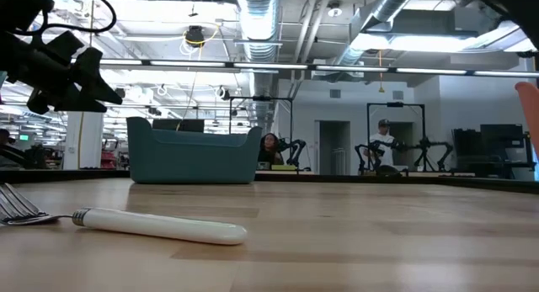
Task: Sort silverware by color (type)
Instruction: Put the white fork into the green bin
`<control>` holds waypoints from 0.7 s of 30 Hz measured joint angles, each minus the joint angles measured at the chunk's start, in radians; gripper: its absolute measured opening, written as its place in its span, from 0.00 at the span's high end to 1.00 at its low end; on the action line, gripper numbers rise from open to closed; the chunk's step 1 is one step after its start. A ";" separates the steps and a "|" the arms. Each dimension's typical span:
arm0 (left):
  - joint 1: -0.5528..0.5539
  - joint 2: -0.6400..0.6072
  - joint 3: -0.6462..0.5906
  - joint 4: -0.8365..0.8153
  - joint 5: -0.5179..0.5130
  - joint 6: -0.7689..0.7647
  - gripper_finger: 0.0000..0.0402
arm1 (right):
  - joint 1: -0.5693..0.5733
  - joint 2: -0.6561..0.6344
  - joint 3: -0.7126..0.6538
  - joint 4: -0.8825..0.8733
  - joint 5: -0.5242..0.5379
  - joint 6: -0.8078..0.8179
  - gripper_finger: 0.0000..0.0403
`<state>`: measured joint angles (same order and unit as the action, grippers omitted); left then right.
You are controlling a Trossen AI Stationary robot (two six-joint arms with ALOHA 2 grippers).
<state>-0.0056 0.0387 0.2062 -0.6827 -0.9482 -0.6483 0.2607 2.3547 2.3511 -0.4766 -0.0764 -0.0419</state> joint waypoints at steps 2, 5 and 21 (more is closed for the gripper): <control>0.000 0.000 0.000 0.000 0.000 0.000 0.42 | -0.004 -0.027 -0.001 -0.056 0.033 -0.035 0.60; 0.000 0.000 0.000 0.000 0.000 0.000 0.42 | -0.015 -0.080 -0.003 -0.176 0.056 -0.064 0.61; 0.000 0.000 0.000 0.000 0.000 -0.001 0.42 | -0.059 -0.348 -0.001 -0.663 0.099 -0.016 0.62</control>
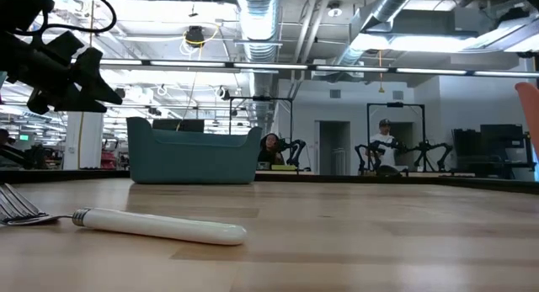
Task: Sort silverware by color (type)
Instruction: Put the white fork into the green bin
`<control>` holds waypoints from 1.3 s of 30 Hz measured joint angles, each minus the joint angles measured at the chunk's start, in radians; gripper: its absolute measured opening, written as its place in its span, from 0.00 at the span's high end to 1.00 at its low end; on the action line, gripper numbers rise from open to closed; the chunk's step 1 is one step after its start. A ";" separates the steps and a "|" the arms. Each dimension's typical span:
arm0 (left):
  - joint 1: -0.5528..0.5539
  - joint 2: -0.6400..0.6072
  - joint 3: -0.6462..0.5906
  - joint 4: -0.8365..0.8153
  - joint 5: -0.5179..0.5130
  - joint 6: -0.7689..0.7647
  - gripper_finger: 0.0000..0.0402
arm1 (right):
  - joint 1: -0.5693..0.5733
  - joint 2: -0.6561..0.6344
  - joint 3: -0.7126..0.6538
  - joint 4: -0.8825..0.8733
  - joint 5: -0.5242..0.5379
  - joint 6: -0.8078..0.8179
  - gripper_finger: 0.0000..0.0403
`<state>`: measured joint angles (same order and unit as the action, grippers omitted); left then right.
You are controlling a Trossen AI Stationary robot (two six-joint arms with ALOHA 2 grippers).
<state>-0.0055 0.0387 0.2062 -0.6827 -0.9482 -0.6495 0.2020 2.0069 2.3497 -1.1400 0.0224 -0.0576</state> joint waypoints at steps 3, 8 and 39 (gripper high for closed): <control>0.000 0.000 0.000 0.000 0.000 0.000 0.42 | 0.006 -0.017 0.000 -0.090 0.007 0.012 0.62; 0.000 0.000 0.000 0.003 0.047 0.007 0.42 | 0.021 -0.028 0.000 -0.160 0.007 0.031 0.62; 0.000 0.000 0.000 0.503 0.438 0.332 0.42 | 0.136 -0.032 0.000 -0.382 0.032 0.199 0.62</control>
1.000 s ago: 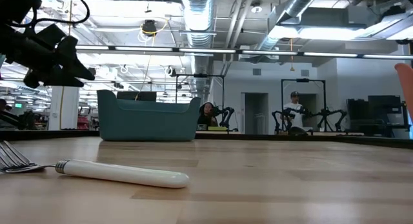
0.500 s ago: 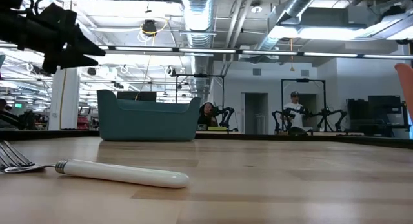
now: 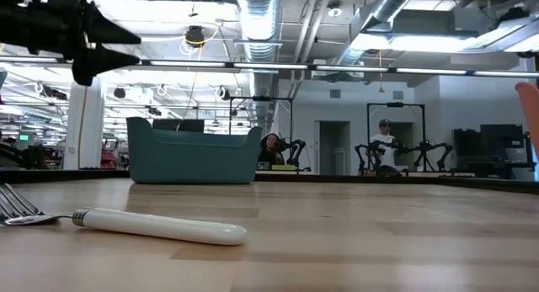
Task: Sort silverware by color (type)
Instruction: Put the white fork into the green bin
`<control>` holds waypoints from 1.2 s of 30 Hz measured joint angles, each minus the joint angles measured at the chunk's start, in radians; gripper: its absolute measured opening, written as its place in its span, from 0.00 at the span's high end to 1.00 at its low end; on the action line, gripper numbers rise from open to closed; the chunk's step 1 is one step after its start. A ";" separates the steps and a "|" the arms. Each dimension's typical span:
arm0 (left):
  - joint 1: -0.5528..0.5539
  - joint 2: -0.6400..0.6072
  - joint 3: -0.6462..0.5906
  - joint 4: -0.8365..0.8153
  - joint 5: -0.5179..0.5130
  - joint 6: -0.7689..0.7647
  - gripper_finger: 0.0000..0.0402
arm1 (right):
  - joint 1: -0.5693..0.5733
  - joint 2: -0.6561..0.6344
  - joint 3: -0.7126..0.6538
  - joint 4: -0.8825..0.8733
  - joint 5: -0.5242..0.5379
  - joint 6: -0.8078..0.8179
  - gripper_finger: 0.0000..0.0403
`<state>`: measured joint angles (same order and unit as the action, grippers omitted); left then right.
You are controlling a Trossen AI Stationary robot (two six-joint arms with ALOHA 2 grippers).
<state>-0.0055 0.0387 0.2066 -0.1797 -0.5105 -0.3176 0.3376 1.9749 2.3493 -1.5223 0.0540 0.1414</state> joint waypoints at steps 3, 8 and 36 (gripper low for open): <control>0.000 0.000 0.000 0.054 0.000 0.000 0.42 | 0.017 -0.032 -0.002 0.037 0.001 -0.034 0.62; 0.000 0.000 0.000 0.108 -0.001 0.017 0.42 | 0.020 -0.133 0.000 0.058 0.064 -0.043 0.66; 0.000 0.000 0.000 0.122 -0.059 0.026 0.42 | 0.000 -1.019 -1.097 0.919 0.370 -0.165 0.68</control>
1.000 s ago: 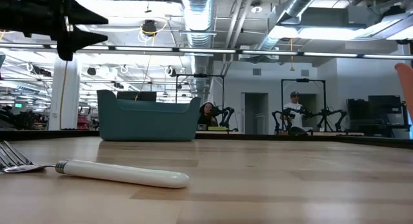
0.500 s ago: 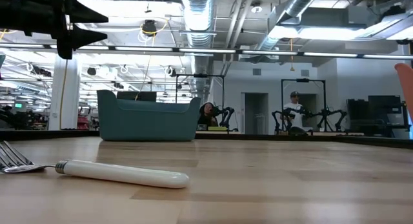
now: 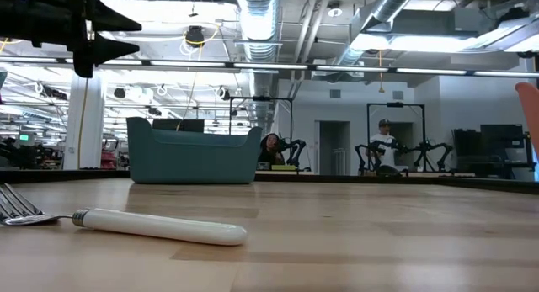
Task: Sort silverware by color (type)
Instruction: Put the white fork into the green bin
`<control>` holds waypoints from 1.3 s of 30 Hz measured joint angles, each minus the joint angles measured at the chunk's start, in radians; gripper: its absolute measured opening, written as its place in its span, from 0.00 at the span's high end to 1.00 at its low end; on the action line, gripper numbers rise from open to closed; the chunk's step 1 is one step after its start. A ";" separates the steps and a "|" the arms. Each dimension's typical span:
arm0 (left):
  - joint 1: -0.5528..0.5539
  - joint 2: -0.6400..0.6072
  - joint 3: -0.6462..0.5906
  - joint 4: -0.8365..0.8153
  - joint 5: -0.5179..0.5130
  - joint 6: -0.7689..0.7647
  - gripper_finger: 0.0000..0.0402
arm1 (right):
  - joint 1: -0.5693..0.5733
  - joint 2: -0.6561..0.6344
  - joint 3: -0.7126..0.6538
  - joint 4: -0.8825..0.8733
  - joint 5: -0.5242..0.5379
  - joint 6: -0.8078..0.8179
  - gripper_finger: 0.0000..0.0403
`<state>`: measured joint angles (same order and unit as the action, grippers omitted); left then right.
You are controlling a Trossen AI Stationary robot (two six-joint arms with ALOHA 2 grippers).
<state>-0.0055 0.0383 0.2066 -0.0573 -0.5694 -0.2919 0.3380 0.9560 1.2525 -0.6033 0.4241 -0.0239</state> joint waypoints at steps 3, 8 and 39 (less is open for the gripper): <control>0.000 0.000 0.000 0.000 -0.015 0.000 0.42 | -0.033 -0.056 -0.171 0.164 -0.005 -0.069 0.68; 0.000 0.000 0.000 0.000 -0.032 0.008 0.42 | -0.112 -0.127 -0.383 0.336 -0.029 -0.071 0.68; 0.000 0.000 0.000 0.003 -0.015 -0.028 0.42 | -0.282 -0.387 -0.814 0.792 -0.224 0.042 0.68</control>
<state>-0.0055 0.0385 0.2066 -0.0544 -0.5846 -0.3200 0.0559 0.5692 0.4389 0.1888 0.2000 0.0185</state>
